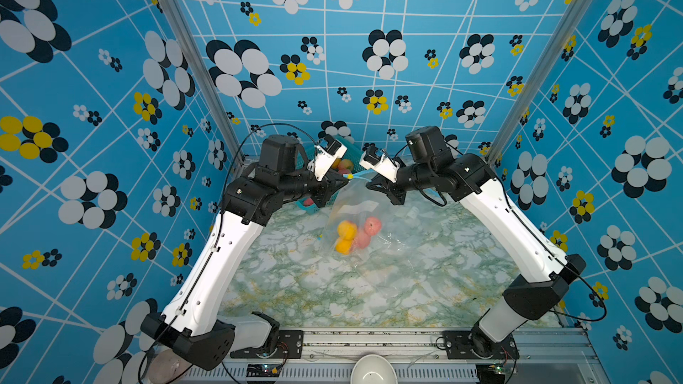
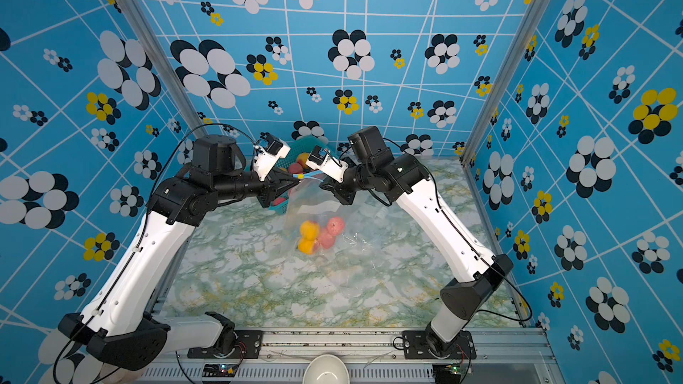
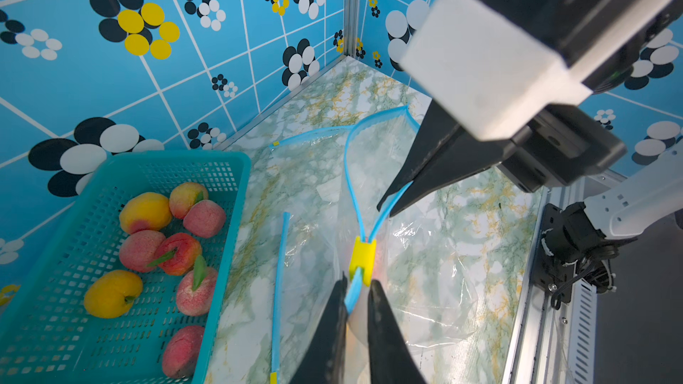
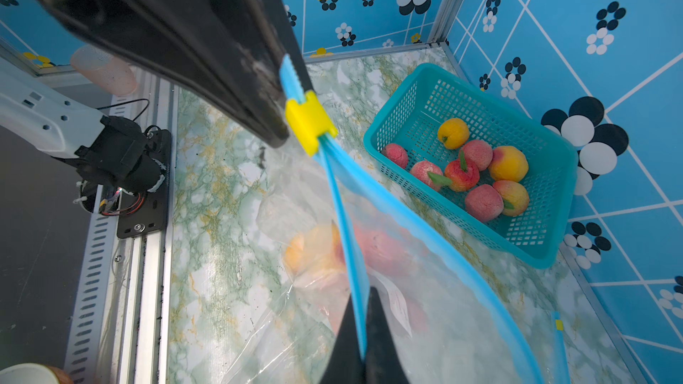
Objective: Place the peach in a zip-top bag and seal the zipper
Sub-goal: Zip the zipper on the zipper food storage bag.
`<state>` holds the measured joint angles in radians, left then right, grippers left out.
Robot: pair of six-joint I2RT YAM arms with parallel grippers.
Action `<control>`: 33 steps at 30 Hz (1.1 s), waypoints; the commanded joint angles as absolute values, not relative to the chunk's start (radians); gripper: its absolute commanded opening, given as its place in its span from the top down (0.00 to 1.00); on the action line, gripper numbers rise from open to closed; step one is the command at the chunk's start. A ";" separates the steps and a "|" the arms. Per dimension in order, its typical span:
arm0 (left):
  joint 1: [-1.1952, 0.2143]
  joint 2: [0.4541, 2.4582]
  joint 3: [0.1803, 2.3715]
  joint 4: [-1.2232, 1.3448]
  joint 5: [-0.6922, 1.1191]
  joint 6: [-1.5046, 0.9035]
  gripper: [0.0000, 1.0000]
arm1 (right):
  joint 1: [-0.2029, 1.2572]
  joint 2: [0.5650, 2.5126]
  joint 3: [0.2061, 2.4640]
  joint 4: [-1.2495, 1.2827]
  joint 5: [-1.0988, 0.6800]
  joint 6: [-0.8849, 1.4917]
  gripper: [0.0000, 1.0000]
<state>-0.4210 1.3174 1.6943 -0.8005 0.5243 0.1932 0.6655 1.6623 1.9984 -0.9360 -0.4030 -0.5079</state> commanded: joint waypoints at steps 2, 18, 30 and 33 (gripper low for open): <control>-0.410 1.312 1.674 -0.782 0.537 0.189 0.92 | 0.672 1.660 2.022 -0.939 -0.413 -0.484 1.00; -0.406 1.318 1.707 -0.856 0.594 0.292 1.00 | 0.659 1.538 1.979 -0.858 -0.444 -0.534 0.71; -0.408 1.291 1.716 -0.905 0.682 0.364 1.00 | 0.677 1.632 2.103 -0.866 -0.654 -0.563 0.67; -0.408 1.283 1.710 -0.900 0.690 0.368 1.00 | 0.683 1.665 2.138 -0.896 -0.683 -0.575 0.69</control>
<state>-0.4126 1.3144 1.6848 -0.8841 0.6521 0.3397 0.6739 1.6314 2.1033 -0.8570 -0.6220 -0.5507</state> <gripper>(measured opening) 0.042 0.316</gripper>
